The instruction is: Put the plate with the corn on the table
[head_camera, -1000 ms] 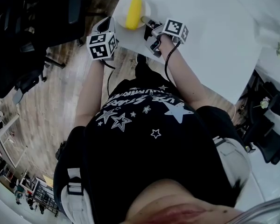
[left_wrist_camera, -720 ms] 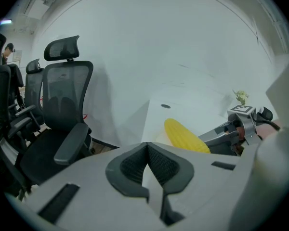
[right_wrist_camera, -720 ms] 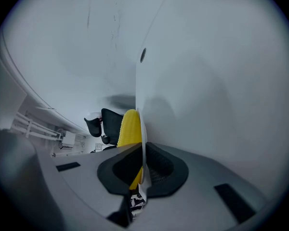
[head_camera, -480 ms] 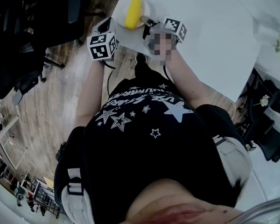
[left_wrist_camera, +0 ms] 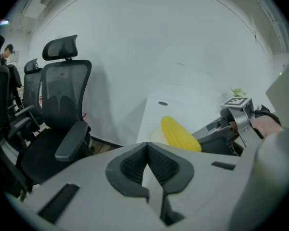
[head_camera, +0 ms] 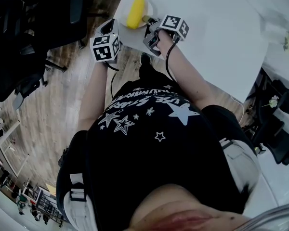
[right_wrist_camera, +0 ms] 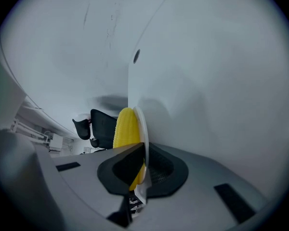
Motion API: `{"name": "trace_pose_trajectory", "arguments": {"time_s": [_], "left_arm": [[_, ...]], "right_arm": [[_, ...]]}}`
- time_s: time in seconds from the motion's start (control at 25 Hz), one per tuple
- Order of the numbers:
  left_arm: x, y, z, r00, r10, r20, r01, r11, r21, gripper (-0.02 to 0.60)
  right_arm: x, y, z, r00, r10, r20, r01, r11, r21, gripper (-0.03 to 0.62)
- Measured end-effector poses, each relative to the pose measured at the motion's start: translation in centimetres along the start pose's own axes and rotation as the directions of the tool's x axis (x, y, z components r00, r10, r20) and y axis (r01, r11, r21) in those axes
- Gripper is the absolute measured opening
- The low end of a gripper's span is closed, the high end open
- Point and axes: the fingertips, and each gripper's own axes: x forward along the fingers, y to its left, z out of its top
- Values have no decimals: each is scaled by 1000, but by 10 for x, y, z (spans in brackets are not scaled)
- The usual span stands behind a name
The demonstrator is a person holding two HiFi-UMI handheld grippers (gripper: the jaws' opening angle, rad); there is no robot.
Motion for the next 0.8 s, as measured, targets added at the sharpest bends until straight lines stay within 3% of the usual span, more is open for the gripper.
{"name": "trace_pose_trajectory", "arguments": {"time_s": [0.44,0.8], "left_arm": [[-19,1,-5,1000,0,2,0,1000,23,5],[-30,-4,-7,1000,-1,8,1,999,34,5]], "right_arm": [[0,-1,-6,987,-160,32,163,980,-115,37],[-8,-3,-6,960,-273,53,278,926,-255,72]]}}
